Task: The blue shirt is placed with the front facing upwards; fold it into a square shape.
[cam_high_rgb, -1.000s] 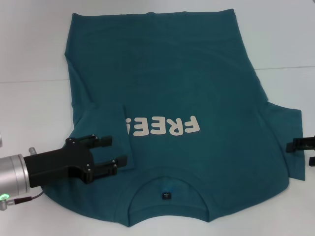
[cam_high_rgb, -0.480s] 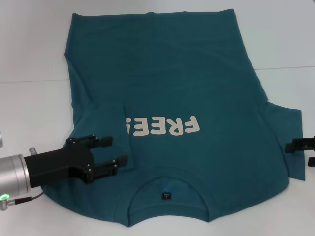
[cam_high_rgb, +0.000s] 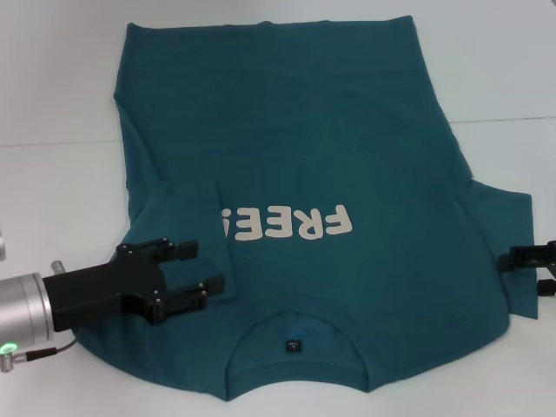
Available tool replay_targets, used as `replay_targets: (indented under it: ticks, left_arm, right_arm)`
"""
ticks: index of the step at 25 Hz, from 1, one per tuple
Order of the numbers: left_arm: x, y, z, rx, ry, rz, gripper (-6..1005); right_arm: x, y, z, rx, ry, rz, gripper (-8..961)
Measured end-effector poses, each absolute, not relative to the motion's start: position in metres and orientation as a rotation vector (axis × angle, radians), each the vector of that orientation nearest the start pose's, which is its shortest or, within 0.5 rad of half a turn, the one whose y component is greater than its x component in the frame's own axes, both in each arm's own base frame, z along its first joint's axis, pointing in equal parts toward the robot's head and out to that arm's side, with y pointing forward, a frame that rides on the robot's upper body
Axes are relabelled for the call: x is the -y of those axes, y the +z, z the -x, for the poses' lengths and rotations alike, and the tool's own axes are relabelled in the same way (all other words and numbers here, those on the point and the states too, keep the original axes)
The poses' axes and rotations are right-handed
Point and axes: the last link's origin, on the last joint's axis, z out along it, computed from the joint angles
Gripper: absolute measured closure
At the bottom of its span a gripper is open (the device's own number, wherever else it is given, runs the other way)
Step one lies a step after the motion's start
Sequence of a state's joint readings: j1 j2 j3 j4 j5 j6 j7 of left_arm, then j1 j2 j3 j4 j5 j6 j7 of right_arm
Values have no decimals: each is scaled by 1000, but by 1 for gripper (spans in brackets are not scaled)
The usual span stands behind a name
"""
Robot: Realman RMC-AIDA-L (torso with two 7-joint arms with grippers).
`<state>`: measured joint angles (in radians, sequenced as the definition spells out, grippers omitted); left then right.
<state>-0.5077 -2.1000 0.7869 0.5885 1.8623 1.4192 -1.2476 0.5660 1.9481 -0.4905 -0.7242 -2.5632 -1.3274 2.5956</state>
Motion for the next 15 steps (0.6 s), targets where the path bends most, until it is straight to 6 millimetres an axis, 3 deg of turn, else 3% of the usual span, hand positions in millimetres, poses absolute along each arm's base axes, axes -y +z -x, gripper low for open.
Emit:
replay_targets:
  ticks: [10, 15]
  left_arm:
    - [-333, -23, 263, 550, -713, 2647, 294]
    - [-333, -23, 263, 550, -713, 2647, 295]
  right_arm:
    - [-350, 76, -359, -1992, 316, 1753, 72]
    - [-349, 77, -359, -1978, 320, 1766, 277]
